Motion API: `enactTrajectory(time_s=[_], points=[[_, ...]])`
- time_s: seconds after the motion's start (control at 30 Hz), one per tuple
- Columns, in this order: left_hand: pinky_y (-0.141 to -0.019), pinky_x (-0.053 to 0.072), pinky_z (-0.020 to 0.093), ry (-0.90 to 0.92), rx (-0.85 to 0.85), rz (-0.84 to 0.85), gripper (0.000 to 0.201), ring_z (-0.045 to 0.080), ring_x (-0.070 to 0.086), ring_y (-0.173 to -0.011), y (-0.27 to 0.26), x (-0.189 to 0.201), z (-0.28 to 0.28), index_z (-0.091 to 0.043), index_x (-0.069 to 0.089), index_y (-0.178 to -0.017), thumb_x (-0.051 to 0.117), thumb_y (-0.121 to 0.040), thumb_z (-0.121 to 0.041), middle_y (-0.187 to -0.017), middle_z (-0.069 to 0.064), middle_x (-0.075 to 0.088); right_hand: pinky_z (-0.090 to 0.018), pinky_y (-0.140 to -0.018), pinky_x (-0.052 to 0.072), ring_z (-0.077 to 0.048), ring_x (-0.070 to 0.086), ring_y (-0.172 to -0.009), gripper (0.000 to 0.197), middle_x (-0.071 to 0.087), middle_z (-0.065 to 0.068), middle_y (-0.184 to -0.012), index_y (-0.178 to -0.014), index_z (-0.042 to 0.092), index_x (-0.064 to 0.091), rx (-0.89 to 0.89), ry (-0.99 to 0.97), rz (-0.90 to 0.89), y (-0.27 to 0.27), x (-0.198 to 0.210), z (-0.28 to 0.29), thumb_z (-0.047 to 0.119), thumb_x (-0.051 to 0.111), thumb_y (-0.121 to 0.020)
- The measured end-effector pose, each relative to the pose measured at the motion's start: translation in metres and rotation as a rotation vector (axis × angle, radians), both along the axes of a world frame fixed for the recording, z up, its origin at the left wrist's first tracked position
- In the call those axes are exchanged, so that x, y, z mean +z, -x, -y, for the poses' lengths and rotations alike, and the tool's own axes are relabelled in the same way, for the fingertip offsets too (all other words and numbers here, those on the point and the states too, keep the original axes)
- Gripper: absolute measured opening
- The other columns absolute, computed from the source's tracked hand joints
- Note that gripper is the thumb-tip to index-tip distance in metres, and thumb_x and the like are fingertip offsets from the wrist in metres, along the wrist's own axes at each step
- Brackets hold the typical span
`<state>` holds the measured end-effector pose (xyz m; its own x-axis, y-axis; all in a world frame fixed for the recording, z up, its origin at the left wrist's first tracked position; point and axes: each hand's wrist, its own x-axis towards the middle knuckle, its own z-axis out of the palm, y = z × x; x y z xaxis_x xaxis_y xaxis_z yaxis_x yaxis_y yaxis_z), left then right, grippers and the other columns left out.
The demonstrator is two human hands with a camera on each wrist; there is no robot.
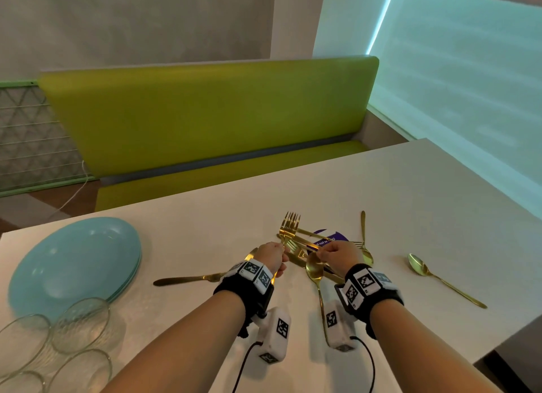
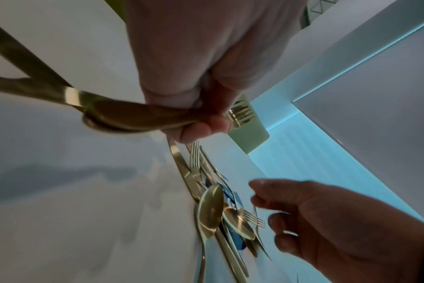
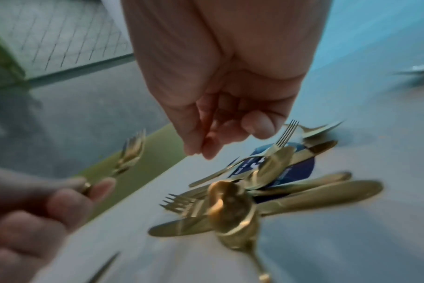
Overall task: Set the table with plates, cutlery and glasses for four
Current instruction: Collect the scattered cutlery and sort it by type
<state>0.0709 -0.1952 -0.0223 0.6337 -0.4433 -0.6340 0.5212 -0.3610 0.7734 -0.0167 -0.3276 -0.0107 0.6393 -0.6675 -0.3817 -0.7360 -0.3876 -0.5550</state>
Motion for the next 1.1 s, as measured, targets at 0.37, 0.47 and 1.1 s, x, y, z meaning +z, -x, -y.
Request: enactTrajectory(time_s=[0.37,0.47,1.1], points=[[-0.049,0.031,0.022,-0.044,0.100,0.019,0.027,0.013,0.037,-0.051,-0.015,-0.010,-0.007,-0.011,0.051,-0.079,0.033,-0.099,-0.015,-0.062,0.002,0.044,-0.022,-0.080,0.049,-0.011,0.055,-0.082,0.018,0.060,0.002,-0.096,-0.106,0.020,0.066,0.276,0.376,-0.289,0.009,-0.021,0.017,0.022,0.056,-0.091],[-0.049,0.032,0.022,-0.037,0.120,0.004,0.030,0.012,0.037,-0.050,-0.017,-0.011,-0.008,-0.012,0.049,-0.075,0.034,-0.100,-0.020,-0.063,0.002,0.043,-0.024,-0.086,0.048,-0.014,0.060,-0.098,0.021,0.059,0.000,-0.109,-0.109,0.022,0.064,0.323,0.384,-0.272,0.006,-0.027,0.014,0.026,0.059,-0.090],[-0.049,0.039,0.025,-0.054,0.160,-0.010,0.017,0.015,0.045,-0.054,-0.028,-0.012,-0.012,-0.007,0.051,-0.091,0.039,-0.098,-0.016,-0.068,0.005,0.051,-0.028,-0.081,0.055,-0.015,0.064,-0.089,0.020,0.066,-0.001,-0.099,-0.106,0.016,0.066,0.233,0.312,-0.326,-0.024,-0.039,0.007,0.025,0.053,-0.093]])
